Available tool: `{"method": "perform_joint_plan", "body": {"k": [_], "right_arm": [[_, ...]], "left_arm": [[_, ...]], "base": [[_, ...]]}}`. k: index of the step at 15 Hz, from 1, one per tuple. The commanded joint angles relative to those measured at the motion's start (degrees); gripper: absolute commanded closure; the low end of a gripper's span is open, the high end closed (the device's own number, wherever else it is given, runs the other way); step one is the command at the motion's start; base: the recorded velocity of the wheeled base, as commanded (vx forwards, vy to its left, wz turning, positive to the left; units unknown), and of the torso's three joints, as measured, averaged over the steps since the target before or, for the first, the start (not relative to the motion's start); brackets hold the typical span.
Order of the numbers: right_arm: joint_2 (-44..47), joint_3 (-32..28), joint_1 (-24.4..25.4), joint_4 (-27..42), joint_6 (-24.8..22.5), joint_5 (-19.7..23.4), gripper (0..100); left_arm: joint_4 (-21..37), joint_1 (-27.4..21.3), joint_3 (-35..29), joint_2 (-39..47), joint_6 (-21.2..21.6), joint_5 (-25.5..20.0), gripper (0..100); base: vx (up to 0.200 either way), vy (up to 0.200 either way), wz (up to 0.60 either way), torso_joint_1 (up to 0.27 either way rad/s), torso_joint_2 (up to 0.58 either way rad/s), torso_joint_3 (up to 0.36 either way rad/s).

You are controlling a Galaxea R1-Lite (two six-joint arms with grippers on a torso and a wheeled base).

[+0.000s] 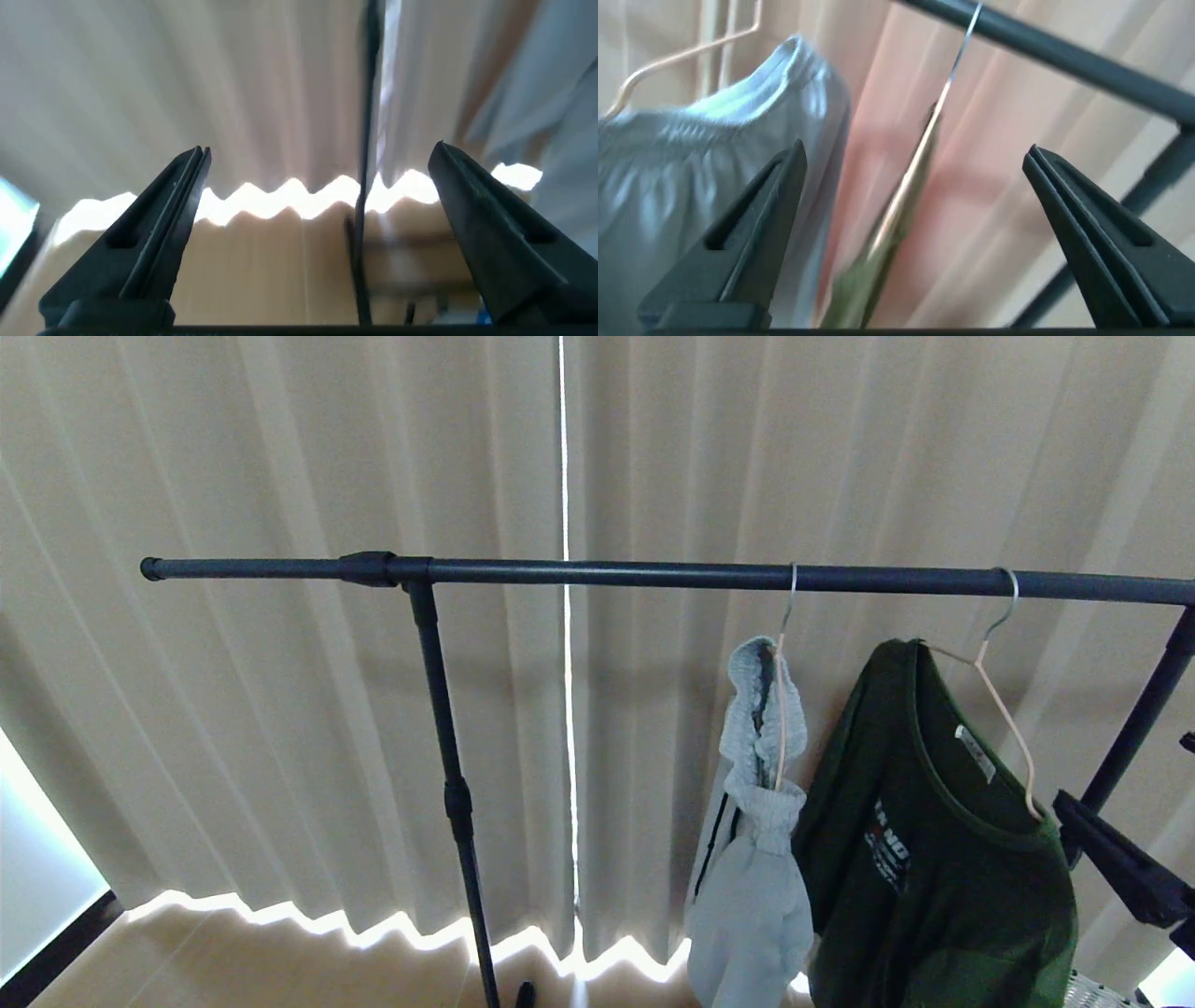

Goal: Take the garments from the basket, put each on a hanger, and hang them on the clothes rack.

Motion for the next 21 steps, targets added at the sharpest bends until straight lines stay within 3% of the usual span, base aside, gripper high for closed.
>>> {"method": "perform_joint_plan", "body": {"k": [1, 4, 9, 14, 17, 18, 19, 21], "right_arm": [[-11.08, 0.01, 0.01, 9.45, -0.01, 0.04, 0], [-21.63, -1.92, 0.01, 26.77, -0.01, -0.14, 0], [-24.62, 1.07, -0.25, 30.46, 1.57, -3.3, 0], [-34.11, 1.24, -0.25, 42.59, 1.57, -9.98, 0], [-41.75, 1.6, -0.25, 49.0, 1.49, -12.36, 0], [-49.31, 1.24, -0.25, 55.95, 1.49, -12.44, 0], [-51.51, 1.07, -1.22, 57.88, 1.57, -12.36, 0], [-54.59, 0.98, -3.77, 58.23, 2.89, -12.18, 0]], "left_arm": [[3.1, -0.56, 0.02, -7.89, -0.84, 1.02, 0], [4.33, 1.11, -0.42, -10.44, -0.84, 3.74, 0], [6.88, 8.93, -1.12, -11.76, -5.5, 3.83, 0], [6.88, 12.09, -1.03, -16.77, -6.29, 3.92, 0], [6.8, 11.74, -0.68, -21.52, -5.5, 1.02, 0], [6.88, 11.74, -0.68, -21.52, -5.85, -0.3, 0], [7.06, 11.74, -0.68, -21.52, -5.76, -1.79, 0], [7.15, 11.74, -0.33, -21.52, -5.41, -9.97, 0]], "base": [[0.0, 0.0, 0.0, 0.0, 0.0, 0.0], [0.0, 0.0, 0.0, 0.0, 0.0, 0.0], [0.0, 0.0, 0.0, 0.0, 0.0, 0.0], [0.0, 0.0, 0.0, 0.0, 0.0, 0.0], [0.0, 0.0, 0.0, 0.0, 0.0, 0.0], [0.0, 0.0, 0.0, 0.0, 0.0, 0.0], [0.0, 0.0, 0.0, 0.0, 0.0, 0.0], [0.0, 0.0, 0.0, 0.0, 0.0, 0.0]]}}
